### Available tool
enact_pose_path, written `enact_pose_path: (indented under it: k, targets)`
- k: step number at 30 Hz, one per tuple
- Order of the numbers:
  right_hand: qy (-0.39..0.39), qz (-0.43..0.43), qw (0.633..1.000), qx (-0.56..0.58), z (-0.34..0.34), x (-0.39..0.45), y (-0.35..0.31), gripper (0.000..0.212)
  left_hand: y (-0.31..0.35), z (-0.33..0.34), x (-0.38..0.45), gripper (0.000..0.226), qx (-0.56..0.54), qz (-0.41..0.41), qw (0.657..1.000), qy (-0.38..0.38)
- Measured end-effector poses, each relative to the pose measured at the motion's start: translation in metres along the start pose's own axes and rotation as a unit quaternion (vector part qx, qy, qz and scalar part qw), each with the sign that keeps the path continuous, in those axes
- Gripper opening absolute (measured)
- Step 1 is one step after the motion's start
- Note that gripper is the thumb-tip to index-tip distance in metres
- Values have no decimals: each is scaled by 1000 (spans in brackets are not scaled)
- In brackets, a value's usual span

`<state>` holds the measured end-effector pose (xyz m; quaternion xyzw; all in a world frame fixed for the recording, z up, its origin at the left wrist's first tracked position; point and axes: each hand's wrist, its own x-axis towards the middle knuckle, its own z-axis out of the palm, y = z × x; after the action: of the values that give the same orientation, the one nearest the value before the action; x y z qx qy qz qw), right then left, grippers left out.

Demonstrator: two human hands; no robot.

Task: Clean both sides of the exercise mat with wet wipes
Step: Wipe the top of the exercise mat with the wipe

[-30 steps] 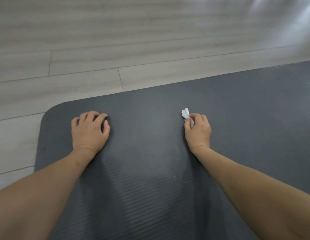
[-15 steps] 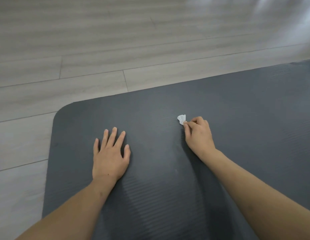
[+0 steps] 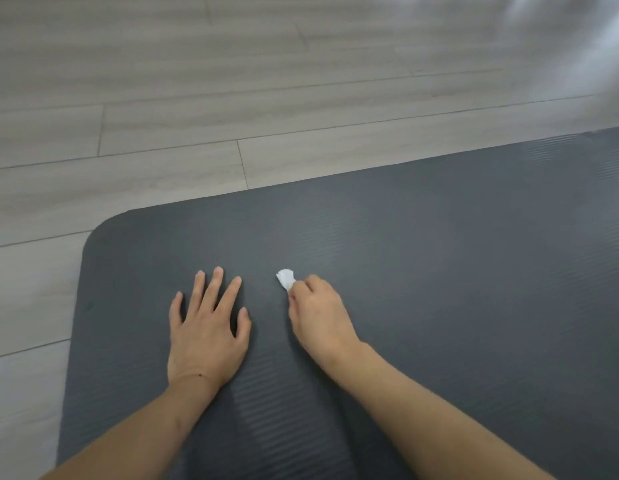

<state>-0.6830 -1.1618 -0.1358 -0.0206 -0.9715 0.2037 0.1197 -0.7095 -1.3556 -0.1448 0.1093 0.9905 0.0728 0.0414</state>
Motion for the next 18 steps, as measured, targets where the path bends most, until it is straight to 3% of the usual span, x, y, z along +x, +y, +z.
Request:
enact_pose_path:
  k: [2,4,6,8,10,12,14,15,16,18]
  targets:
    - [-17,-33,999,-38,-16,14,35,14,1,0,-1,68,-1,0,1000,3]
    - [23,87,992,-90,-43,36,92,12,1,0,0,67,0,1,1000,6]
    - [50,239,963,-117,-70,48,137,6,0,2,0,66,3,-1,1000,6]
    - [85,309,941,-109,-67,54,130,11,0,4,1,65,0,-2,1000,10]
    - [78,266,958,-76,-38,55,70,10,0,4,0,64,-8,-3,1000,19]
    - [40,112,992,-33,-1,46,5,17,-2,5,1,63,-14,-2,999,29]
    - [-1,-34,999,-41,10,46,-12,18,-2,5,1,62,-18,-5,999,32]
    - [-12,-61,997,-49,2,55,4,12,-2,6,1,62,-15,-6,999,32]
    - [-8,-41,997,-69,-11,66,30,7,-2,7,0,62,-9,-6,999,32]
    - [12,126,984,-121,-44,88,94,7,-3,8,1,62,-1,-4,1000,31]
